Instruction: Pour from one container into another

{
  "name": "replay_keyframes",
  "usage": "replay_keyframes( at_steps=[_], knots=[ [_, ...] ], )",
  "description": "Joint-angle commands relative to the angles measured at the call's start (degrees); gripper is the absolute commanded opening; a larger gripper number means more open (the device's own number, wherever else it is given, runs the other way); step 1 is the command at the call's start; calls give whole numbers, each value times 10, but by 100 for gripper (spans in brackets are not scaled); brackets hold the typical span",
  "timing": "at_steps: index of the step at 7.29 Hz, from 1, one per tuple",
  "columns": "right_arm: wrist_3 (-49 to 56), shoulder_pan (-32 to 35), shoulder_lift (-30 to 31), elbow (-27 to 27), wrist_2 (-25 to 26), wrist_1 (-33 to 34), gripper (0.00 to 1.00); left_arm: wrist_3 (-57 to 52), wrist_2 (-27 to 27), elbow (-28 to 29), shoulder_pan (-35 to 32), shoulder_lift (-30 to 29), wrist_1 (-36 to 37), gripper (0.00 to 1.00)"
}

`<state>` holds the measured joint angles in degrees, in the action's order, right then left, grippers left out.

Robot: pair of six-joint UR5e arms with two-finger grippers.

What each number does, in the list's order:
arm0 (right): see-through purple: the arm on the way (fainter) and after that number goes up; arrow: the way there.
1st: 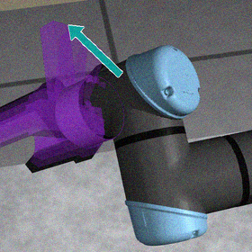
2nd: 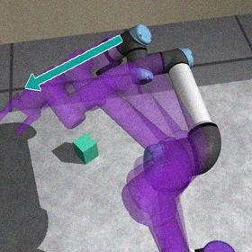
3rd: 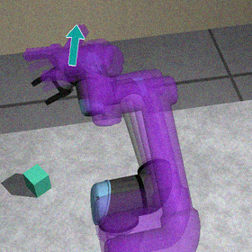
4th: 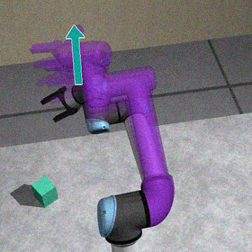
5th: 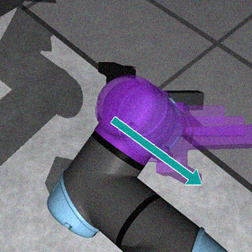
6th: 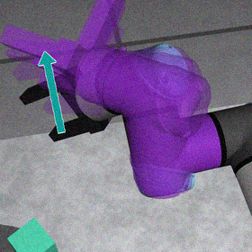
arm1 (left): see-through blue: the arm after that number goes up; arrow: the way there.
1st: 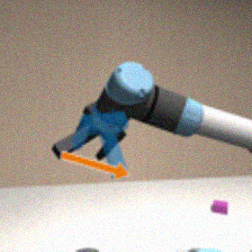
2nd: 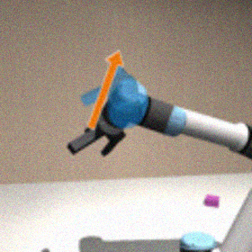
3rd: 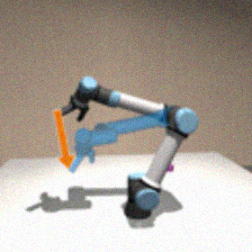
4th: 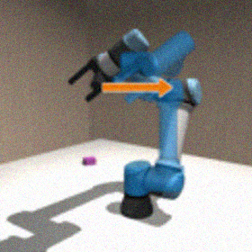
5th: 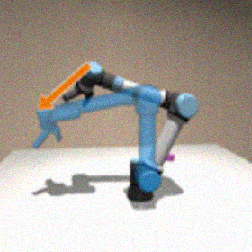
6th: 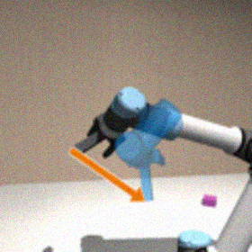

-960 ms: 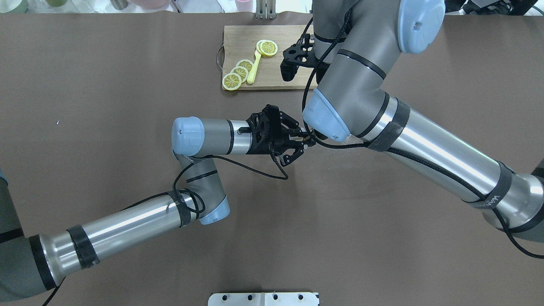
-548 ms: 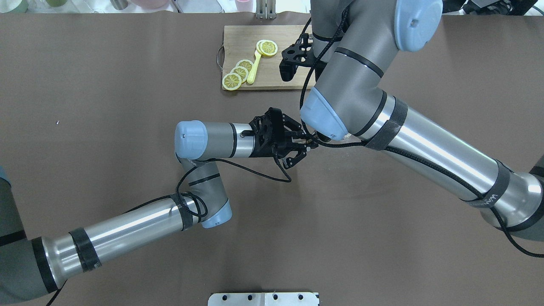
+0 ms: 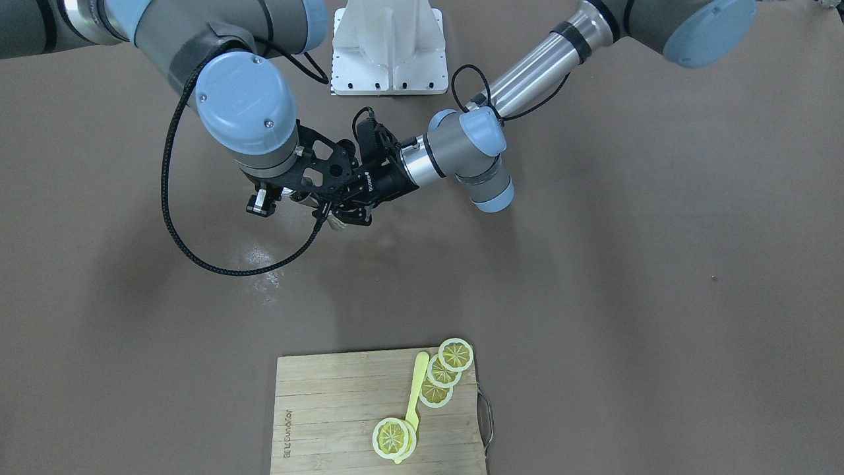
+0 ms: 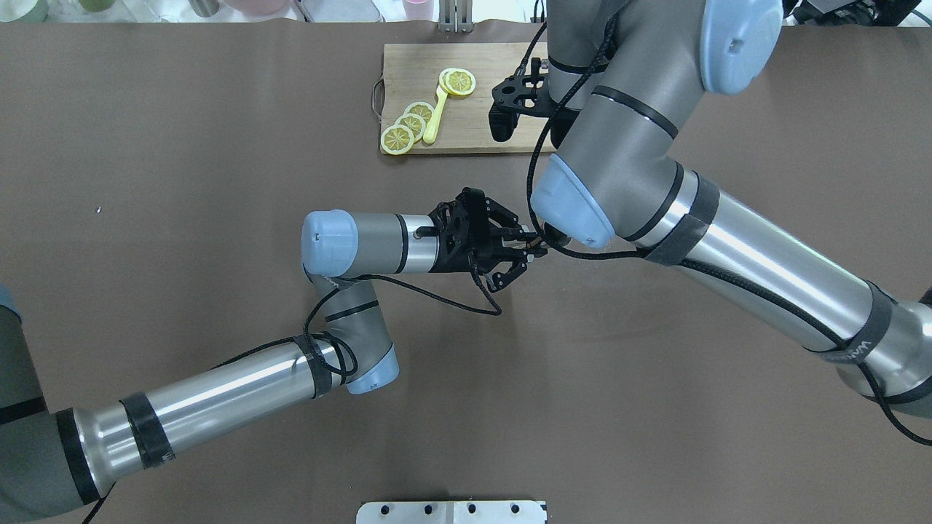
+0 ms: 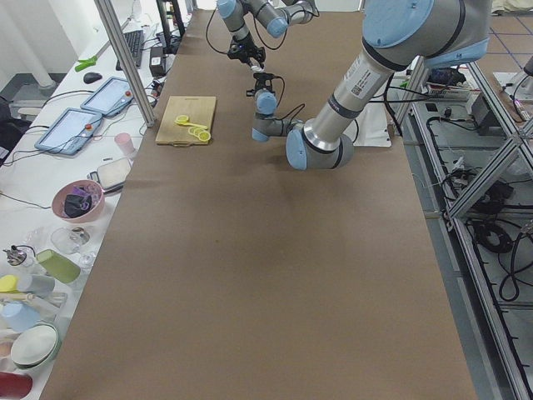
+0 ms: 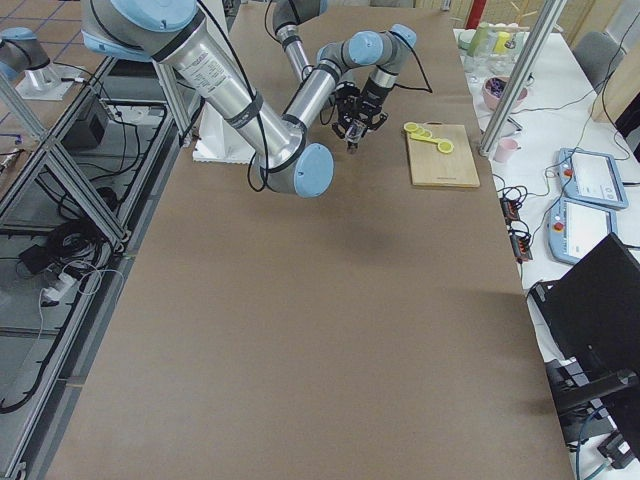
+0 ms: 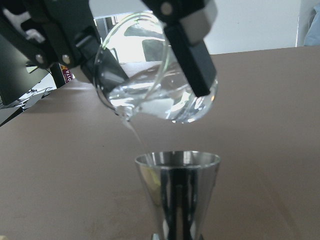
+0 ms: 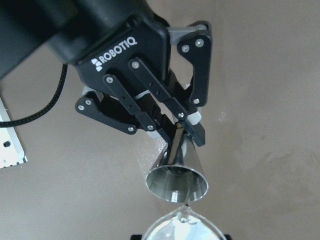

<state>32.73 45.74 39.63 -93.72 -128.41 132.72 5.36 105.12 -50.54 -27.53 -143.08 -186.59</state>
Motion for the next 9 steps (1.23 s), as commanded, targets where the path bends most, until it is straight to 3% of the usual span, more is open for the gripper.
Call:
replay_keyframes(
  at_steps=[1,4,7,9],
  knots=[
    [-1,0,19,-30,3,-4,0,0,0,-1,0,0,0,0],
    [-7,5,37,-40,4,-61,0,0,0,-7,0,1,0,0],
    [-5,37,111,-108,2,-122,0,0,0,-24,-2,10,1,0],
    [2,69,183,-132,-16,-209,0,1,-4,-58,-10,43,1,0]
  ],
)
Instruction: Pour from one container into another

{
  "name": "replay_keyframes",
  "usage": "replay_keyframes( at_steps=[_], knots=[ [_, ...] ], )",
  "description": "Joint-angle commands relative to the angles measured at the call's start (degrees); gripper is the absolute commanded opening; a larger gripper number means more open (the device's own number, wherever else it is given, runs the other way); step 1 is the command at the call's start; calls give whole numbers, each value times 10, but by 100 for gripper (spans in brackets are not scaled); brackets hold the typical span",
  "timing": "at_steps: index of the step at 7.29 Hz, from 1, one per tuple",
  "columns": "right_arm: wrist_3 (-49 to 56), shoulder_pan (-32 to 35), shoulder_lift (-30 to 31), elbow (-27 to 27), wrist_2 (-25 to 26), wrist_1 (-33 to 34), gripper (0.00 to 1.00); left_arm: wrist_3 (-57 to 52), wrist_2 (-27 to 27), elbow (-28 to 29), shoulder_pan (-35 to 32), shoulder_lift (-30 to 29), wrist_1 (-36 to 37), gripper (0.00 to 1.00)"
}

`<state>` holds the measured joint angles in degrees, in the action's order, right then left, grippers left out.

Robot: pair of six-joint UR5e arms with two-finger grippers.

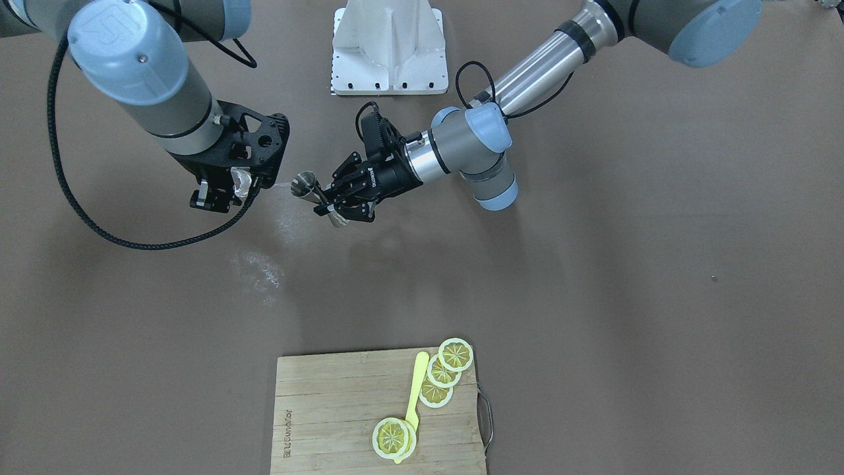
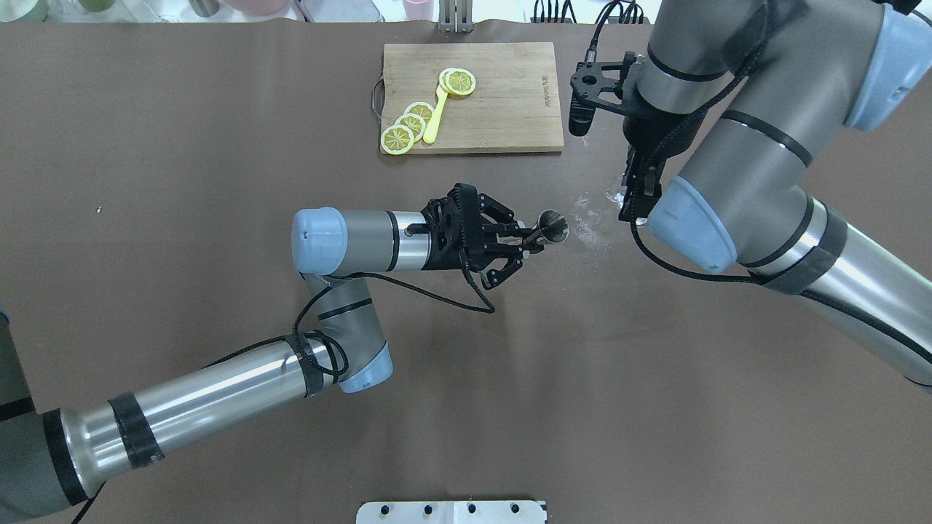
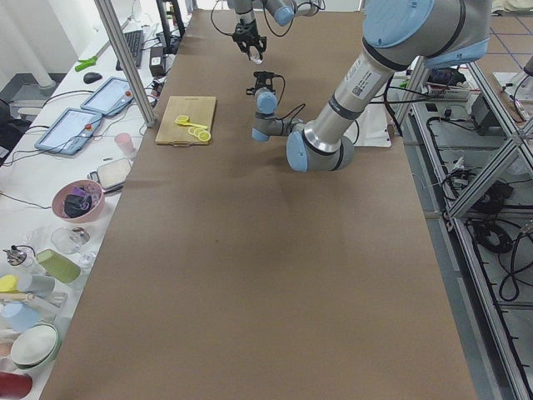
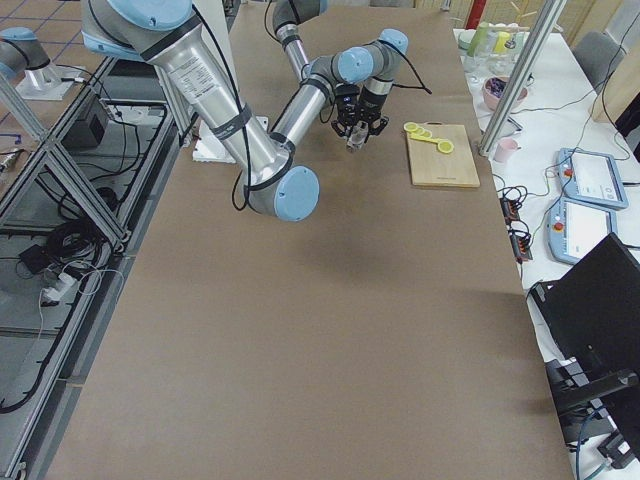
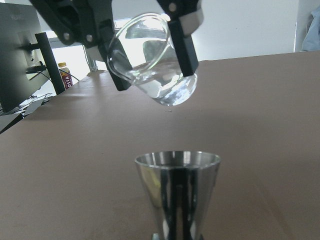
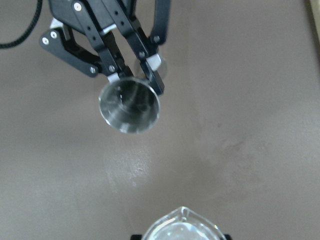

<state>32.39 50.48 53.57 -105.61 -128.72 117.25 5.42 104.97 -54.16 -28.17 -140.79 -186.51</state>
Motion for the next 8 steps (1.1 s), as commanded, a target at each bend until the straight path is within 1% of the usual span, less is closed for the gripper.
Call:
replay_keyframes(
  at_steps=[1,3,5,6,7,8],
  knots=[
    [5,42,94,-12,-26,-138,0,0,-3,-44,-10,44,0,0],
    [0,68,173,-11,-37,-236,0,1,-2,-95,-16,97,-3,0],
    [-7,98,230,-5,-38,-330,0,2,-2,-148,-20,157,-17,0],
    [-46,115,255,-4,-39,-360,0,2,-3,-175,-20,188,-26,0],
    [-111,121,281,2,-34,-413,0,12,-4,-202,-19,218,-36,0],
    [-189,128,303,27,-32,-488,0,37,-31,-217,-16,240,-65,0]
  ],
)
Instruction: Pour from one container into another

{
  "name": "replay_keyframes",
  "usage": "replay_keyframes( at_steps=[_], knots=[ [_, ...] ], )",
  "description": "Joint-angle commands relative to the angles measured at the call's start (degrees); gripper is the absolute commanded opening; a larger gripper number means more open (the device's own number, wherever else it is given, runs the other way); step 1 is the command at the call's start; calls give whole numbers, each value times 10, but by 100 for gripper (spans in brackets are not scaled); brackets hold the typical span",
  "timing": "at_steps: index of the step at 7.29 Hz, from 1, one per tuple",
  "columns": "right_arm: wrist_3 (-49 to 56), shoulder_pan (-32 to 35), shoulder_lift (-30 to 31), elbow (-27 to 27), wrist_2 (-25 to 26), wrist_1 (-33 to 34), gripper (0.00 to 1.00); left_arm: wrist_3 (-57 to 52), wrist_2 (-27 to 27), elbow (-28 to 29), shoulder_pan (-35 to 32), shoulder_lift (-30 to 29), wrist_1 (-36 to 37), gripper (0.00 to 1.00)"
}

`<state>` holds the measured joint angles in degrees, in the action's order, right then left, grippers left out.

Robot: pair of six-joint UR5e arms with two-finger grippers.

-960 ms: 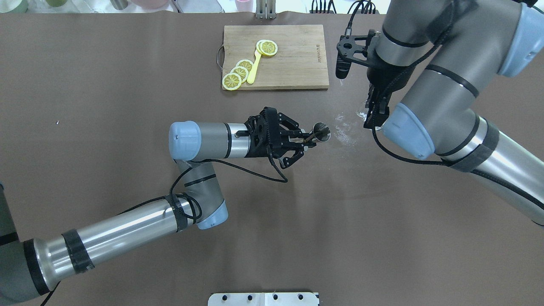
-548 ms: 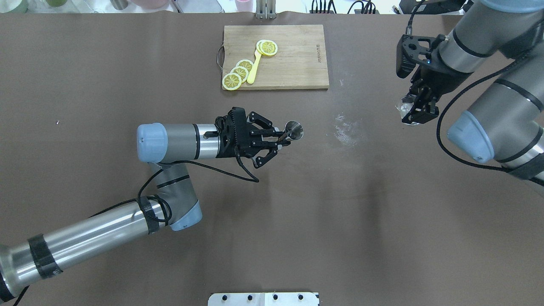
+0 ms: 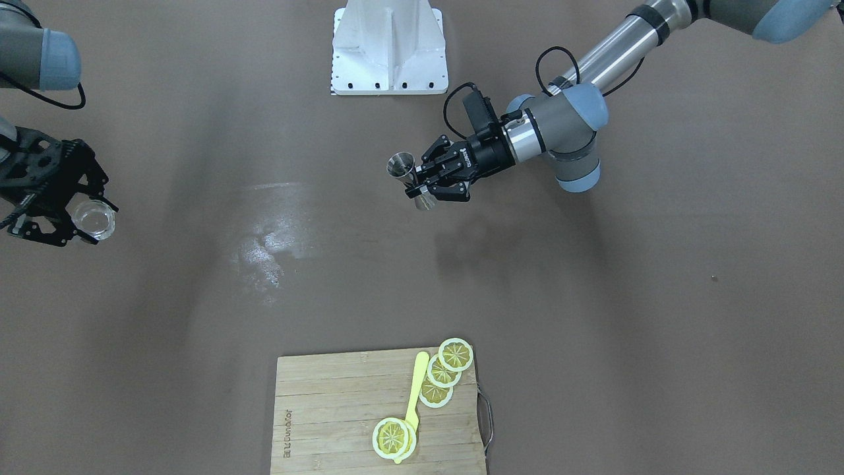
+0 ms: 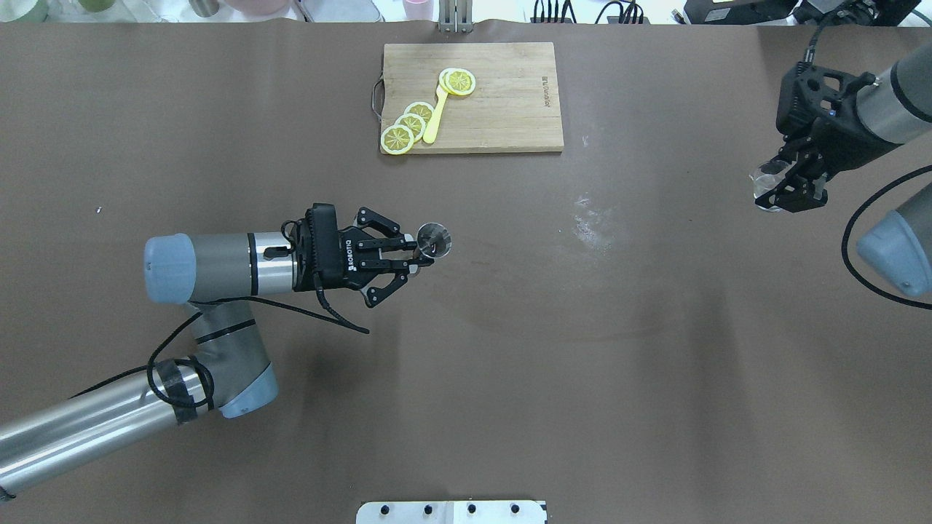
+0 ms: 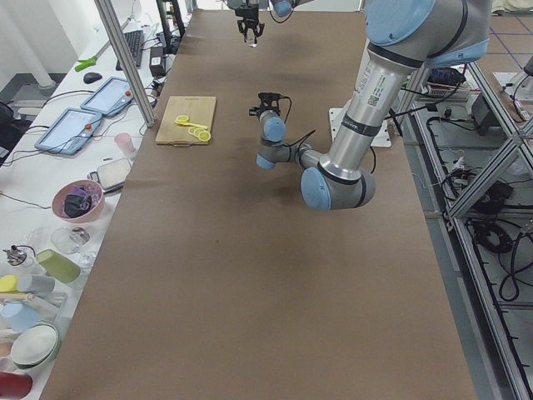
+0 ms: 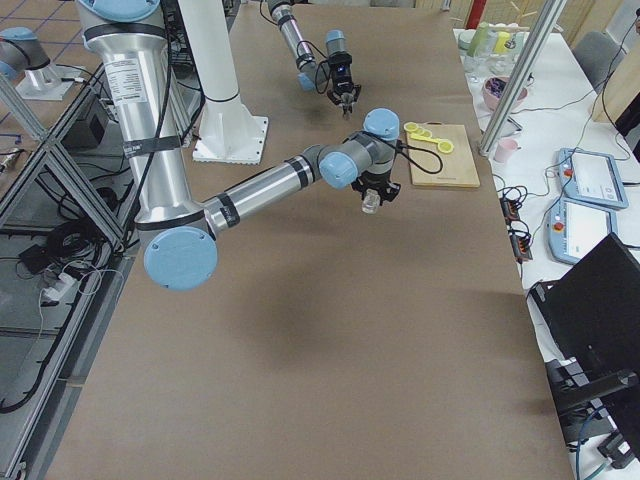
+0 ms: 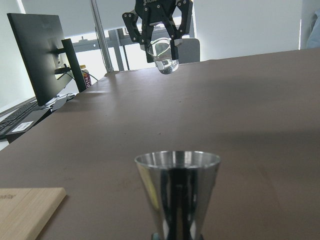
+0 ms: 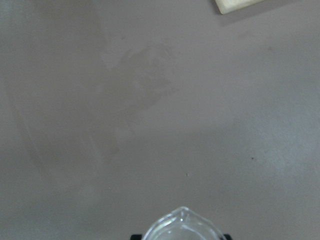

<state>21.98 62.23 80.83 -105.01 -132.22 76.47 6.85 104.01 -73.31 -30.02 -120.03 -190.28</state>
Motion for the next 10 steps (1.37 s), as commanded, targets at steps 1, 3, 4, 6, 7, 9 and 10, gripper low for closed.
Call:
replay_keyframes(
  at_steps=[1,3,4,6,7,9,10],
  knots=[
    [-126,17,36,67,4,-163,0,29,-34,-50,4,69,-41,0],
    [-177,32,42,106,5,-229,0,51,-107,-150,30,179,-43,0],
    [-201,36,44,106,6,-231,0,58,-151,-193,52,236,-44,0],
    [-218,36,57,138,60,-317,0,74,-271,-233,107,326,-74,0],
    [-249,36,57,184,58,-394,0,102,-337,-235,123,355,-86,0],
    [-290,32,47,265,62,-514,0,126,-474,-234,146,385,-84,0],
    [-290,32,48,272,63,-526,0,126,-563,-232,154,395,-77,0]
  ],
)
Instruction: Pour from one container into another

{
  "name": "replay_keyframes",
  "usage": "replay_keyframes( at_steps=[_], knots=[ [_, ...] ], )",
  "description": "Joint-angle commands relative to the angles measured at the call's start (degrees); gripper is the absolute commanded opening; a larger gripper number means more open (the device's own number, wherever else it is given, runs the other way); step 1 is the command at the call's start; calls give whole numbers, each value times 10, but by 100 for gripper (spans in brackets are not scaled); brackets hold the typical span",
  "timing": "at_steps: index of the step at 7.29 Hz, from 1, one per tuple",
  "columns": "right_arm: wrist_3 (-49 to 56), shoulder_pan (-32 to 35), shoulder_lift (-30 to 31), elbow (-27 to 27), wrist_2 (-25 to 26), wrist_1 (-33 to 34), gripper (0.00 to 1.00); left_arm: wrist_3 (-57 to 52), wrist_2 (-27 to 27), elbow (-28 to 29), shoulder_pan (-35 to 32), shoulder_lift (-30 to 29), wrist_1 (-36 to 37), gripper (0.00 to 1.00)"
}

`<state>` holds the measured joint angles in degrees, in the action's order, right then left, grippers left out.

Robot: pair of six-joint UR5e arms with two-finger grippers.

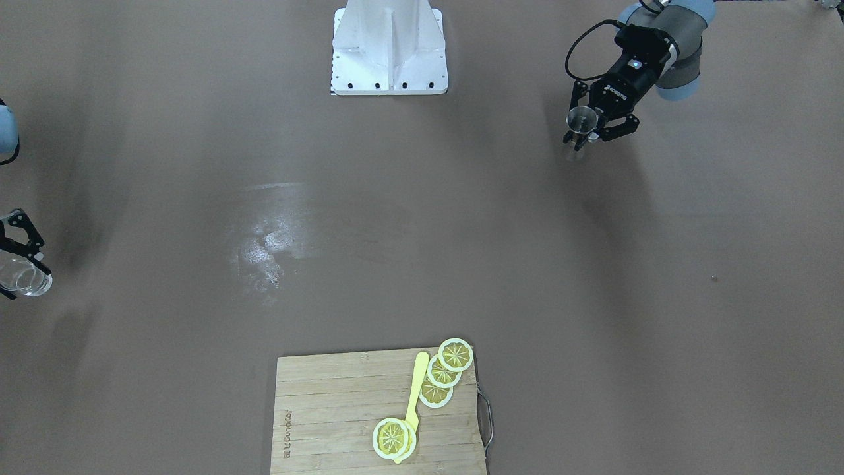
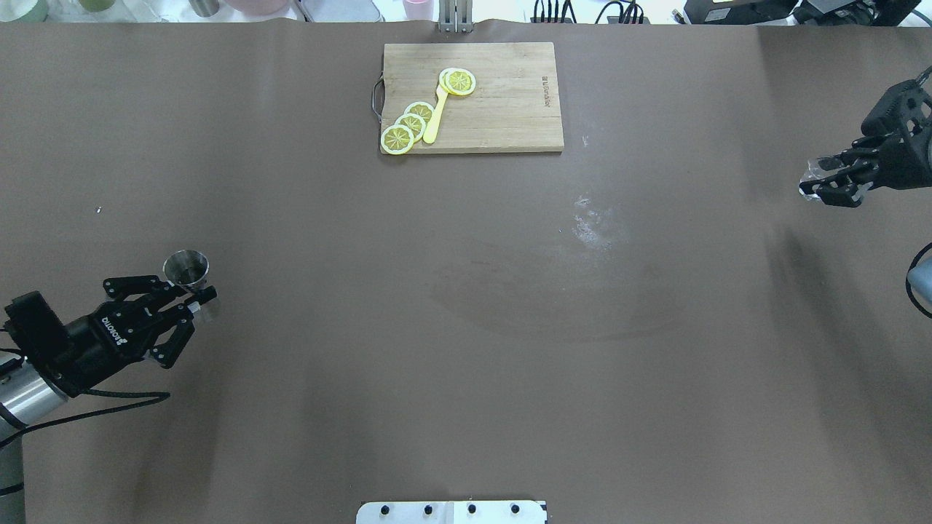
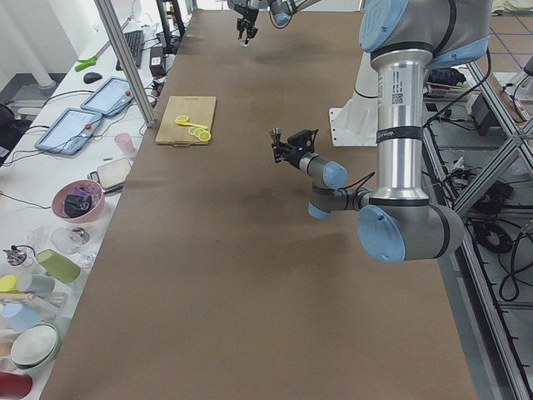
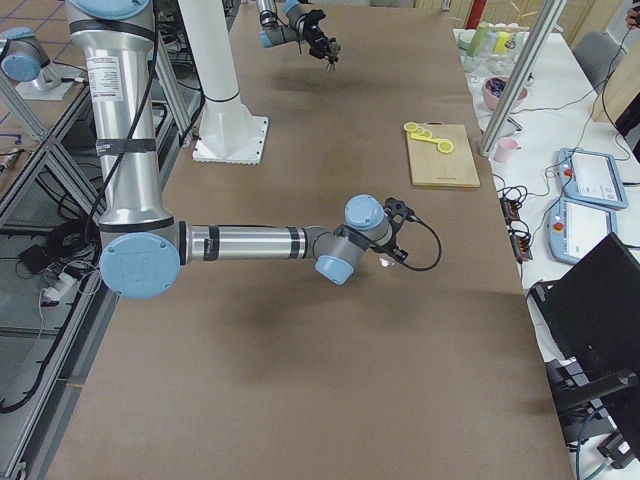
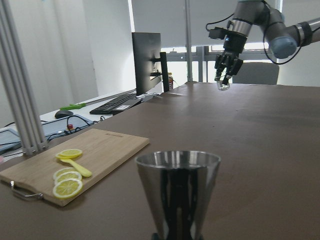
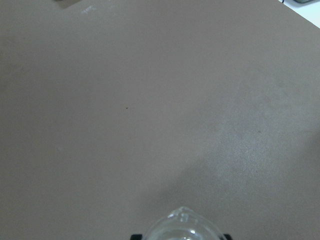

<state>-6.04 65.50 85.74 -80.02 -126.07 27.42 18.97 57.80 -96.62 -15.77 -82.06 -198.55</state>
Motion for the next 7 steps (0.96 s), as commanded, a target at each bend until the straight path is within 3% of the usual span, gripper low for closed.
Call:
replay_keyframes(
  at_steps=[1,4,6,7],
  knots=[
    [-10,-5,-3,43,4,-65,0,7,-152,6,25,23,9,0],
    [-11,-17,-8,60,4,-83,0,79,-252,11,57,44,43,0],
    [-34,-20,-31,98,14,-121,0,237,-306,5,57,43,215,0],
    [-37,-25,-34,112,27,-138,0,291,-306,5,57,42,258,0]
  ],
)
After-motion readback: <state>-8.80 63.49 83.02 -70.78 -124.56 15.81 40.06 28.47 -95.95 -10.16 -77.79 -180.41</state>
